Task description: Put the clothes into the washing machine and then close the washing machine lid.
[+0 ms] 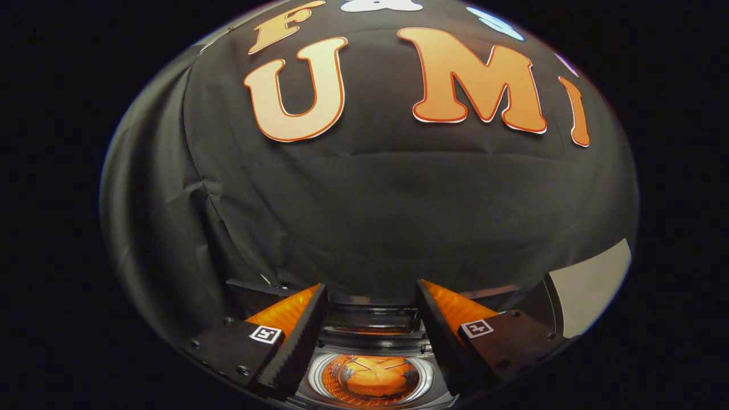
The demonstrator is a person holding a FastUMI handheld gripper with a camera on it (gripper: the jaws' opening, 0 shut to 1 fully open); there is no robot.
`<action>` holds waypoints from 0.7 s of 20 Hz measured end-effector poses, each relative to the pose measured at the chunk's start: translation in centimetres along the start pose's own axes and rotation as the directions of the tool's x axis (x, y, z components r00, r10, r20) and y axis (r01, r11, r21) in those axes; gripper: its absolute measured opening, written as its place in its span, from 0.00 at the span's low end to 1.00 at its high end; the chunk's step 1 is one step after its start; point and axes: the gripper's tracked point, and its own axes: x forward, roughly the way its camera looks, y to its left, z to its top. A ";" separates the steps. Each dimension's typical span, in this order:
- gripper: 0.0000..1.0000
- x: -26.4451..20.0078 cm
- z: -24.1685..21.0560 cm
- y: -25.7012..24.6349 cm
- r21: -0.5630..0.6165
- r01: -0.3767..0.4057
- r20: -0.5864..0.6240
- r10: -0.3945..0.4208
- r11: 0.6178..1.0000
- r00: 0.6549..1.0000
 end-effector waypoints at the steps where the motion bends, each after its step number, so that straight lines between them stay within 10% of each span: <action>1: 0.98 1.0 -0.3 -0.4 -0.004 0.012 -0.019 -0.012 1.000 1.000; 14: 1.00 -1.5 -2.1 -0.2 -0.011 -0.010 0.035 0.011 1.000 0.999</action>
